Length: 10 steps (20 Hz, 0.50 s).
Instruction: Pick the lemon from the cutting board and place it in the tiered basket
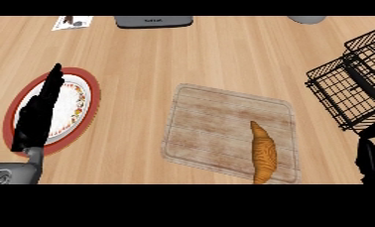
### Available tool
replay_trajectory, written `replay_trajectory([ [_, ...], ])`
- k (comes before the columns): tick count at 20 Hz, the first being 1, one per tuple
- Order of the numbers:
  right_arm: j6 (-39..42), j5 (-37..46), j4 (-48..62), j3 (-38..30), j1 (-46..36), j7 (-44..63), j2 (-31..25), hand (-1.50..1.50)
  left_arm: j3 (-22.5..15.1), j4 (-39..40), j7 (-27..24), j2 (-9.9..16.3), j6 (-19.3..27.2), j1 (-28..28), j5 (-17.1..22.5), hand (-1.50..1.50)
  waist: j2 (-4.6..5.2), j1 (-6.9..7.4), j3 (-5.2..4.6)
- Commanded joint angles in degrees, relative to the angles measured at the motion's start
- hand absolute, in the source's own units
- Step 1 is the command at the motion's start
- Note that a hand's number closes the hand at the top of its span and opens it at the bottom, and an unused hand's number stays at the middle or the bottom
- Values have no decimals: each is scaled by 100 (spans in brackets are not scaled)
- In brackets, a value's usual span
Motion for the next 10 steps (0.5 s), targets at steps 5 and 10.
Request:
replay_trajectory([
  [5, 1227, -2745, 416, -2295, -171, -418, -232, 150, 47, 239, 102, -119, -136, -396, -29, 0, 39, 123, -3],
  [10, 2068, -2312, 1650, -2759, -531, -1343, -522, 150, 48, 139, 133, -211, -236, -401, -138, 0, 54, 263, -3],
])
